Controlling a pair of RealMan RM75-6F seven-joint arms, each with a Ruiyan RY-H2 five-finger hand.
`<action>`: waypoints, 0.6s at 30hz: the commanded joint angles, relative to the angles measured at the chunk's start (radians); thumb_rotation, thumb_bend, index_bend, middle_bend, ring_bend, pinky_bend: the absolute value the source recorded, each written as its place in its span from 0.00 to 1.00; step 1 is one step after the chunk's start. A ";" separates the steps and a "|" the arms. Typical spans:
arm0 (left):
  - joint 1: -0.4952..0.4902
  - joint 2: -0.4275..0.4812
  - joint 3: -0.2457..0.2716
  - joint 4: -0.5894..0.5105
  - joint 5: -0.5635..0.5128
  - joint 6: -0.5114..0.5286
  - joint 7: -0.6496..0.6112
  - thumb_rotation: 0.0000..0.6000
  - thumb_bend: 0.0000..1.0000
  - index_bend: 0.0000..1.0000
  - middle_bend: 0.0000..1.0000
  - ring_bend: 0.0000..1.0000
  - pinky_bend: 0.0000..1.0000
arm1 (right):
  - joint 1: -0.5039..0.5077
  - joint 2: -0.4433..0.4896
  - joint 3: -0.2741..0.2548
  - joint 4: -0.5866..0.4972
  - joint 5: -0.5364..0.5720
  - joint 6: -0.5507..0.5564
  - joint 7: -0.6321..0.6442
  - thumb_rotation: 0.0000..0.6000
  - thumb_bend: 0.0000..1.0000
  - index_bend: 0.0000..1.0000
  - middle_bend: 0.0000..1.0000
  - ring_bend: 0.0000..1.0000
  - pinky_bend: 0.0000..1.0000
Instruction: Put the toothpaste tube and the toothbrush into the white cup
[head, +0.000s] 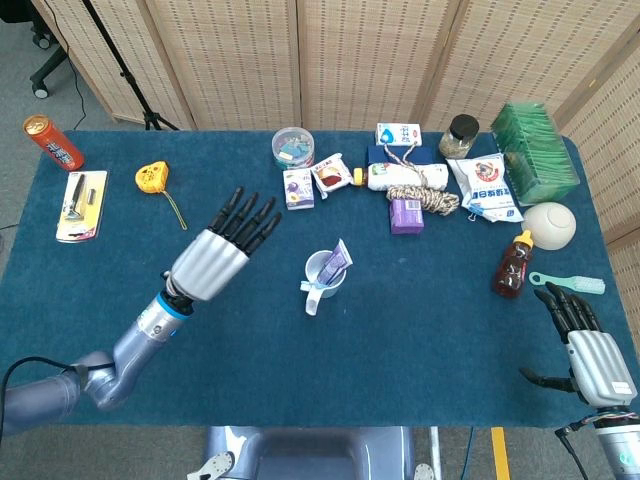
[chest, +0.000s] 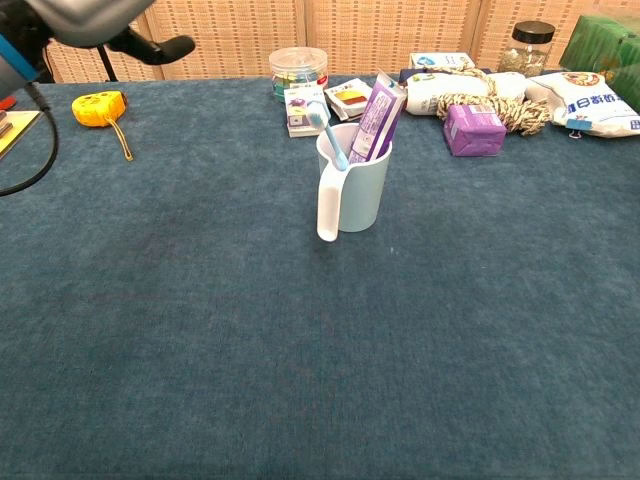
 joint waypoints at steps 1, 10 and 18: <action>0.143 0.131 0.006 -0.211 -0.165 0.005 -0.144 0.95 0.23 0.00 0.00 0.00 0.00 | 0.000 -0.001 0.004 0.001 0.006 0.001 -0.002 1.00 0.00 0.00 0.00 0.00 0.00; 0.403 0.349 0.111 -0.321 -0.254 0.101 -0.464 0.99 0.22 0.00 0.00 0.00 0.00 | -0.009 -0.009 0.022 -0.008 0.025 0.030 -0.026 1.00 0.00 0.00 0.00 0.00 0.00; 0.579 0.370 0.174 -0.254 -0.230 0.162 -0.767 1.00 0.22 0.00 0.00 0.00 0.00 | -0.023 -0.055 0.055 -0.003 0.077 0.082 -0.158 1.00 0.00 0.00 0.00 0.00 0.00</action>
